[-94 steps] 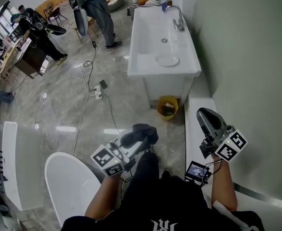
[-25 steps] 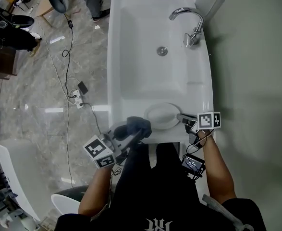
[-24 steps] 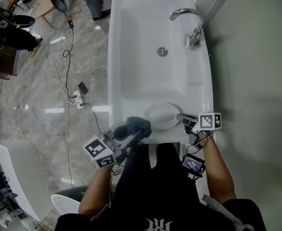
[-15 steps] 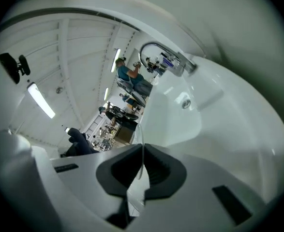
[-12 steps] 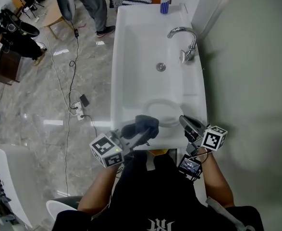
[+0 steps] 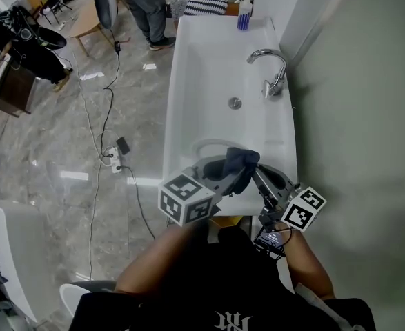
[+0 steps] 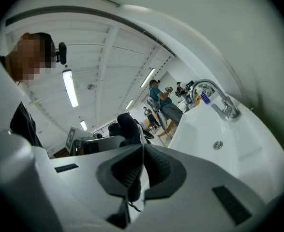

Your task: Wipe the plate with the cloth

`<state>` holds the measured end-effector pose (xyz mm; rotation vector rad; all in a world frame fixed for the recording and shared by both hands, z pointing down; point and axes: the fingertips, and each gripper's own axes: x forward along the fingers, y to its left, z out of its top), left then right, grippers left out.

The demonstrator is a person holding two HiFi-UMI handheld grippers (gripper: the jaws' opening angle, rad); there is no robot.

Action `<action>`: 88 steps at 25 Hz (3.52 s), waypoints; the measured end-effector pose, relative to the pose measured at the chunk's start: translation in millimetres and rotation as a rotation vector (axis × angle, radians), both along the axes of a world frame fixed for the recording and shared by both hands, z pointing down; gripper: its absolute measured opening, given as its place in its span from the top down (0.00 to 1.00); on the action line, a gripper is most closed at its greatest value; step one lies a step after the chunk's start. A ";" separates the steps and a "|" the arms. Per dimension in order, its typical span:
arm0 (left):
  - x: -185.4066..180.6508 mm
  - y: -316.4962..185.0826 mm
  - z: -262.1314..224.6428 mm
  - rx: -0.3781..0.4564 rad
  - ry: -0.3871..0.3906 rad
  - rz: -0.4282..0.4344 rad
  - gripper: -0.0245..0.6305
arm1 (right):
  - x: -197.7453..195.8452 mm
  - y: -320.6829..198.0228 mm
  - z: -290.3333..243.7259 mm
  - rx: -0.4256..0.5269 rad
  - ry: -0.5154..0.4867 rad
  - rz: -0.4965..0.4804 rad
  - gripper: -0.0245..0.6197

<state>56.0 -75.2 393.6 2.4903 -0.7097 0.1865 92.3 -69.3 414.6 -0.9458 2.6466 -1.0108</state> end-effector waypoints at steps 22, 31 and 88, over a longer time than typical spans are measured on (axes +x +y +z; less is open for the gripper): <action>-108.0 25.9 17.1 -0.098 -0.090 -0.180 0.87 | -3.3 18.9 20.1 -0.069 -0.017 0.007 0.95; -13.6 27.6 22.5 -0.043 -0.126 0.011 0.87 | -11.6 26.5 5.6 0.000 0.019 -0.025 0.95; -26.2 13.7 29.1 -0.034 -0.156 -0.040 0.87 | -17.9 24.2 8.7 -0.033 -0.020 -0.040 0.95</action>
